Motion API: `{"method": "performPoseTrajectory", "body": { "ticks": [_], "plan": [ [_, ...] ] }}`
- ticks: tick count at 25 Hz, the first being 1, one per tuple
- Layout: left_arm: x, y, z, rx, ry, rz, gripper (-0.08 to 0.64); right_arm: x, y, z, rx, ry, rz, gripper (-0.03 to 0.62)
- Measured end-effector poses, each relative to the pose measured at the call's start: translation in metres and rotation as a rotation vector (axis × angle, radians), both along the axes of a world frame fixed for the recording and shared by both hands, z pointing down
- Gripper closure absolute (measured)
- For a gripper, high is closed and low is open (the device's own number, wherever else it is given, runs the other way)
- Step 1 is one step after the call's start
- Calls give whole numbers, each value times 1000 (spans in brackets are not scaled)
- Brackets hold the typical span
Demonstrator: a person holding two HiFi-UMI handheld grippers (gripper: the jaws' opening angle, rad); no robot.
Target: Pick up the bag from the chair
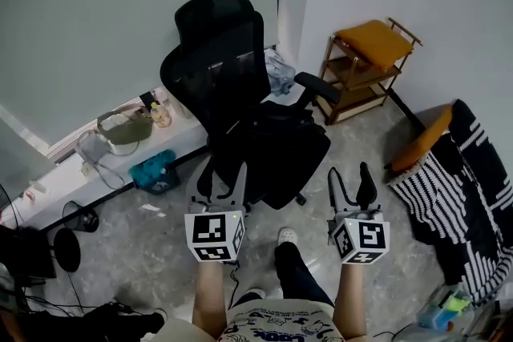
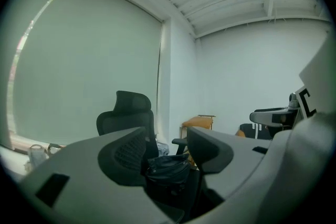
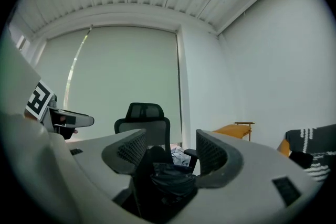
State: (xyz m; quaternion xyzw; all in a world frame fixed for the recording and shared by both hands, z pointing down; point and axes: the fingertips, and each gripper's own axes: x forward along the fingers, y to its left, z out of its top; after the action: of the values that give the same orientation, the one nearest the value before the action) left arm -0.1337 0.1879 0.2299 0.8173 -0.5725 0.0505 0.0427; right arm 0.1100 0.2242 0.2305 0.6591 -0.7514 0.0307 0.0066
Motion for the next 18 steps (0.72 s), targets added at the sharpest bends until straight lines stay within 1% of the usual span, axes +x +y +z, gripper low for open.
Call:
{"method": "performPoseTrajectory", "body": {
  "ticks": [6, 9, 13, 18],
  "plan": [
    [40, -85, -9, -4, -4, -50, 316, 41, -97, -13, 12, -6, -59, 293],
    [55, -120, -8, -7, -7, -73, 316, 56, -138, -11, 7, -6, -90, 291],
    [66, -154, 1, -23, -11, -93, 316, 67, -178, 1, -14, -3, -124, 290],
    [73, -188, 18, -65, -17, -111, 311, 71, -217, 19, -53, 0, -163, 285]
  ]
}}
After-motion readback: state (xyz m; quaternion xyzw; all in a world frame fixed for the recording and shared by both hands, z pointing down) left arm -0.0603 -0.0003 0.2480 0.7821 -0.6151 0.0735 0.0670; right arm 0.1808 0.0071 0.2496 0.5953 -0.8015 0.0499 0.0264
